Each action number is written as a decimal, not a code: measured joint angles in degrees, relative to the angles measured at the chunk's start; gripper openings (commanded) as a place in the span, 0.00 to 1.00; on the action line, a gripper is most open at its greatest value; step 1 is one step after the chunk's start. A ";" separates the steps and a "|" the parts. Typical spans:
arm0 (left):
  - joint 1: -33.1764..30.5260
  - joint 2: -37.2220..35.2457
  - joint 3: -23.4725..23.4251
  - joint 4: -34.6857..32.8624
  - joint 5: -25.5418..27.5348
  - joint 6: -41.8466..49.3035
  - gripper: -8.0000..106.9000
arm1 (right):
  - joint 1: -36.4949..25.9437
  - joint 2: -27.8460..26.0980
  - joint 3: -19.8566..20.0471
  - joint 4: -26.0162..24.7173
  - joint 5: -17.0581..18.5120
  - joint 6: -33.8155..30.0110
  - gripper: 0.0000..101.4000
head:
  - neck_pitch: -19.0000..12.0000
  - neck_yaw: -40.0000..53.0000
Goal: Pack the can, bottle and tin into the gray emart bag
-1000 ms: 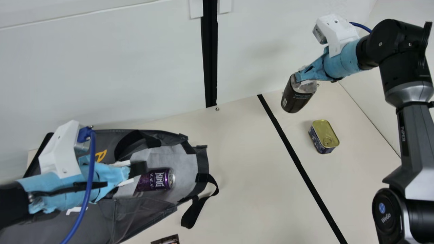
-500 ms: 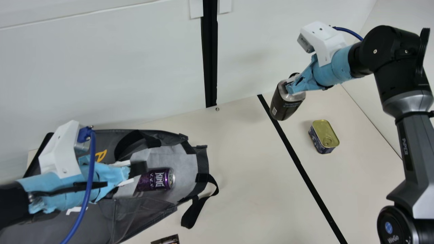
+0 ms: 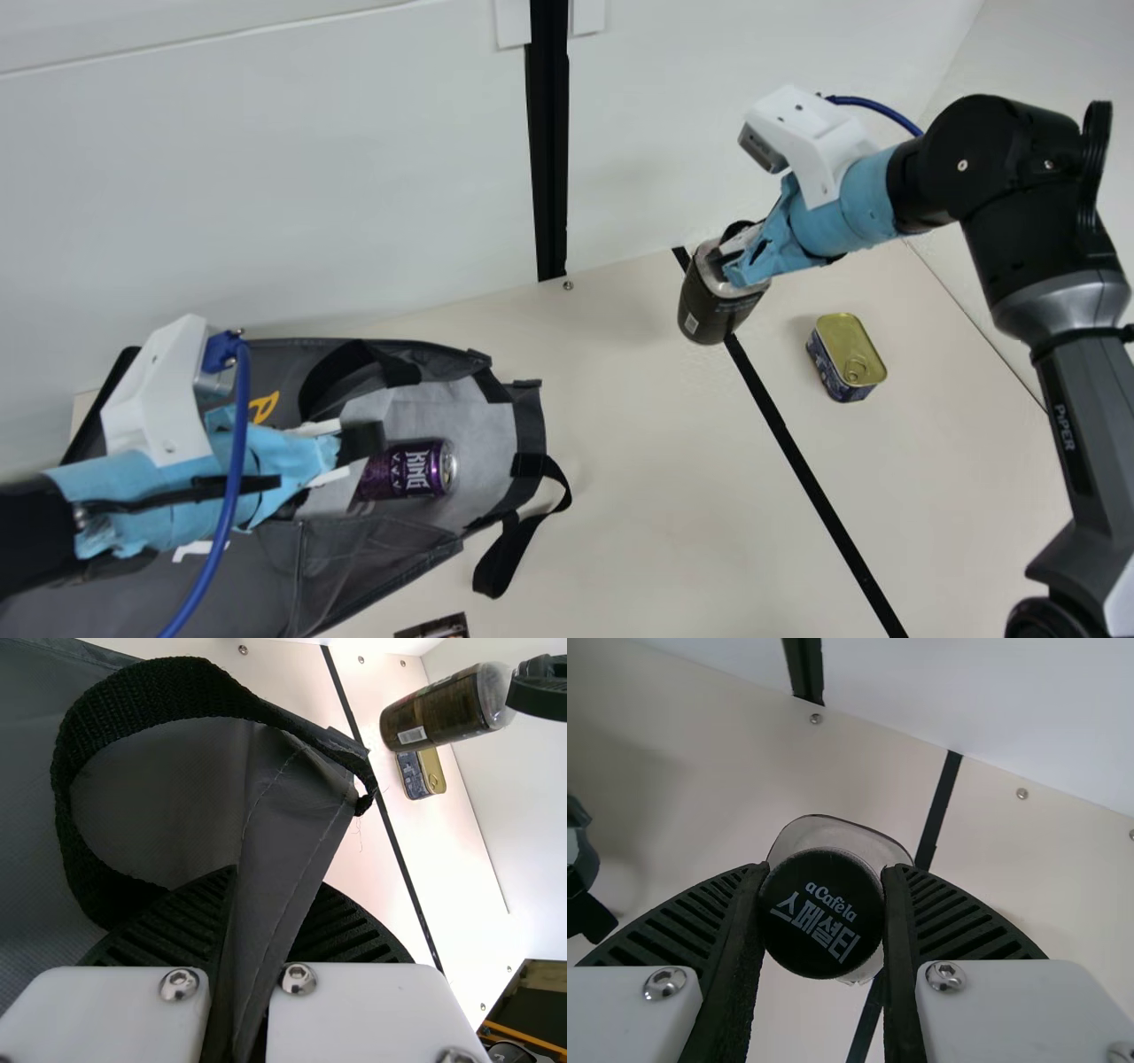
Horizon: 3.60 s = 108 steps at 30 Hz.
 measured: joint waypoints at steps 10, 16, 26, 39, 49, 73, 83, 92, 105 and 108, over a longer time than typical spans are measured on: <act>0.00 0.00 0.00 0.00 0.00 0.00 0.16 | 2.85 -2.87 4.49 1.03 -0.09 -1.93 0.00 | 0.00 0.00; 0.00 0.00 0.00 0.00 0.00 0.00 0.16 | 4.52 -4.58 7.44 1.94 -0.02 -3.35 0.00 | 0.00 0.00; 0.00 0.00 0.00 0.00 0.00 0.00 0.16 | 7.11 -7.10 12.15 3.42 -0.04 -6.60 0.00 | 0.00 0.00; 0.00 0.00 0.00 0.00 0.00 0.00 0.16 | 10.51 -9.52 17.20 4.81 -0.08 -10.32 0.00 | 0.00 0.00; 0.00 0.00 0.00 0.00 0.00 0.00 0.16 | 12.41 -11.22 20.62 6.00 -0.10 -12.48 0.00 | 0.00 0.09; 0.00 0.00 0.00 0.00 0.00 0.00 0.16 | 13.06 -14.56 24.83 11.43 -0.03 -19.17 0.00 | 0.00 0.00; 0.00 0.00 0.00 0.00 0.00 0.00 0.16 | 12.51 -15.04 25.16 16.71 -0.03 -21.72 0.00 | 0.00 0.00; 0.00 0.00 0.00 0.00 0.00 0.00 0.16 | 11.37 -14.72 24.57 22.76 -0.03 -24.68 0.00 | 0.00 0.00; 0.00 0.00 0.00 0.00 0.00 0.00 0.16 | 10.63 -14.15 25.29 30.02 -0.09 -28.60 0.00 | 0.00 0.00; 0.00 0.00 0.00 0.00 0.00 0.00 0.16 | 10.63 -14.09 25.67 31.32 -0.11 -29.30 0.00 | 0.00 0.00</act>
